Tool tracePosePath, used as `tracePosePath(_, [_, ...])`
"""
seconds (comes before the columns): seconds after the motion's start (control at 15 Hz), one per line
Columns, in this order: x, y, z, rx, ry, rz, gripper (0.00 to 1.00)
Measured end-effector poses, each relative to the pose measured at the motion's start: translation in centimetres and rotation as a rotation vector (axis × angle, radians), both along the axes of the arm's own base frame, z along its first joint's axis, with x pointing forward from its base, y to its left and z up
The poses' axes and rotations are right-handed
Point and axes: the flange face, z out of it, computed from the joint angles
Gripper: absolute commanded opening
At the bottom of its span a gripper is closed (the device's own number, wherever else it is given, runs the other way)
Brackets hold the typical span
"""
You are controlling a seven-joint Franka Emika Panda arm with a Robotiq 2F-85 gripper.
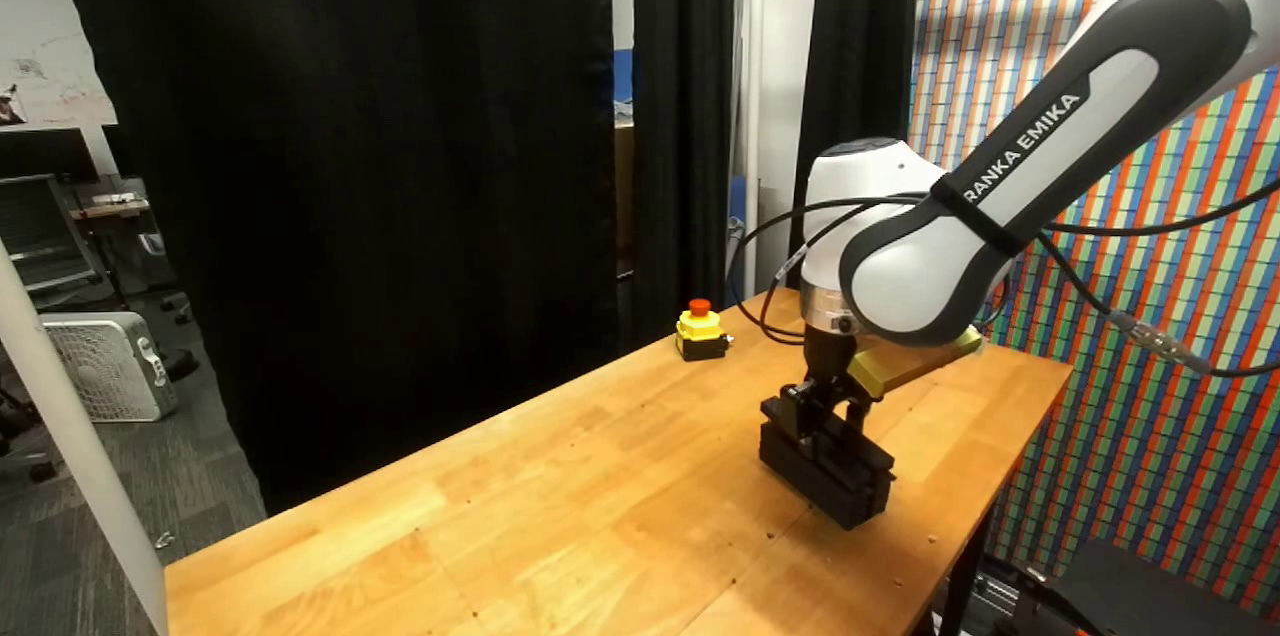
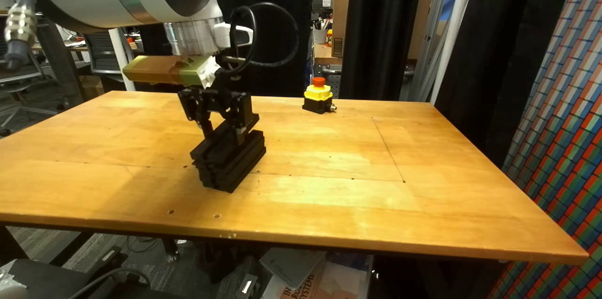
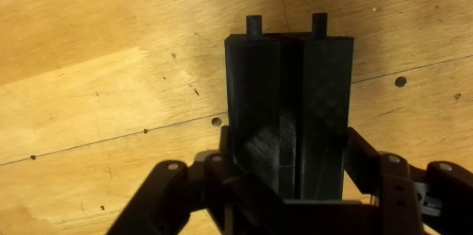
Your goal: Arrange the black objects together on the table
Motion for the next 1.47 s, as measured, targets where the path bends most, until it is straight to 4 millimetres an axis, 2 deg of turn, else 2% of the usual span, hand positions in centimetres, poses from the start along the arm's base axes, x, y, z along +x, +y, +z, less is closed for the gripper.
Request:
tracePosePath(0.53, [0.5,-0.2,-0.9,0.001,0.02,-0.006,0.46])
tracePosePath(1.2, [1.4,-0.3,-0.9,-0.017,0.018,0.006,0.46])
tracePosePath(1.27, [1.4,-0.4,-1.0,-0.017,0.021,0.005,0.88])
tracePosePath(1.4, [1.4,-0.5,-1.1,-0.018,0.028,0.002,0.99])
tracePosePath(1.47, [1.4,-0.6,-1.2,-0.019,0.035,-0.001,1.0])
